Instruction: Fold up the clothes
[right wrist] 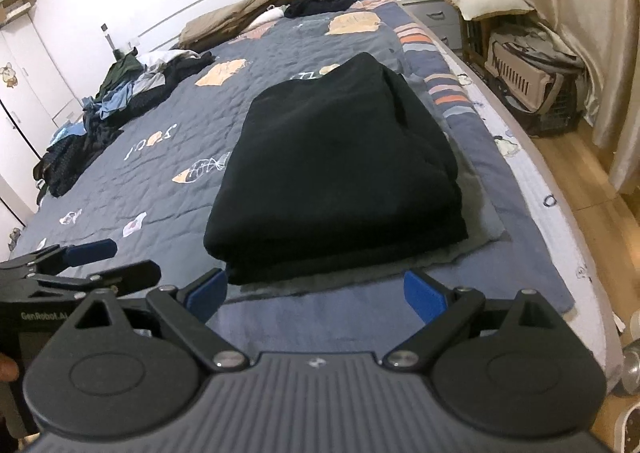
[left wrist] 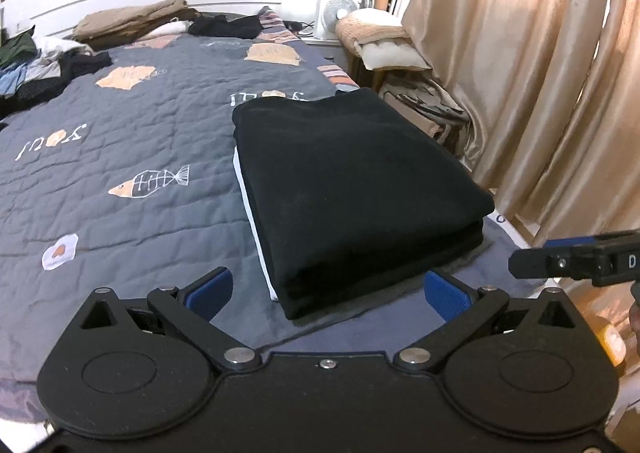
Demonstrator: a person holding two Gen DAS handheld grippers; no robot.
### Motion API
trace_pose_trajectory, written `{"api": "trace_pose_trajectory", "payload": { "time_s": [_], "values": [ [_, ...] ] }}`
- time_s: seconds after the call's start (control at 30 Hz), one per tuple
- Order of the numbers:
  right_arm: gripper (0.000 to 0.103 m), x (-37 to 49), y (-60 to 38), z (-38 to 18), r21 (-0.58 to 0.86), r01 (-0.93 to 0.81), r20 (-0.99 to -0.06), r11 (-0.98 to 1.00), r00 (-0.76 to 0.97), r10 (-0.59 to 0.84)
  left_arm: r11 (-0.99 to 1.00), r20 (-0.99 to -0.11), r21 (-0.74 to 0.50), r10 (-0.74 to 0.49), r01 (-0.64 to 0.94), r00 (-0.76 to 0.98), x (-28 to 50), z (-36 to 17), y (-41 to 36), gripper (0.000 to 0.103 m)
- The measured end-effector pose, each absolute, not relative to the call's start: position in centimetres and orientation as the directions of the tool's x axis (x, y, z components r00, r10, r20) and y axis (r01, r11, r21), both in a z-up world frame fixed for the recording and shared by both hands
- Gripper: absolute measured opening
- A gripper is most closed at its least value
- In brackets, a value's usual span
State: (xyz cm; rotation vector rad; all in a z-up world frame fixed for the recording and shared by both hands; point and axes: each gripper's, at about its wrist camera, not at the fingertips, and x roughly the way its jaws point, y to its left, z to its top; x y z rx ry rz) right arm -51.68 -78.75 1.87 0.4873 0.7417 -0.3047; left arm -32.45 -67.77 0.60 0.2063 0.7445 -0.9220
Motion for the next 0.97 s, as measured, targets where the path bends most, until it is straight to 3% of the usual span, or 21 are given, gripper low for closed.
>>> {"api": "trace_pose_trajectory", "payload": {
  "time_s": [0.67,0.87,0.97],
  "values": [
    [0.095,-52.0,-78.3,2.7,0.3,0.432,-0.705,0.851,0.701,-0.107,0.614,-0.652,-0.148,-0.65,0.776,0.39,-33.2,1.6,-67.2,0.103],
    [0.095,-51.8,-78.3,2.8,0.296,0.436,-0.706,0.85,0.699,-0.113,0.628,-0.648,-0.039,-0.608,0.777,0.459,-33.8,1.8,-67.9,0.103],
    [0.095,-51.7,-78.2,2.9,0.292,0.432,-0.708,0.853,0.698,-0.11,0.614,-0.649,-0.063,-0.624,0.787,0.435,-33.7,2.0,-67.8,0.103]
  ]
}}
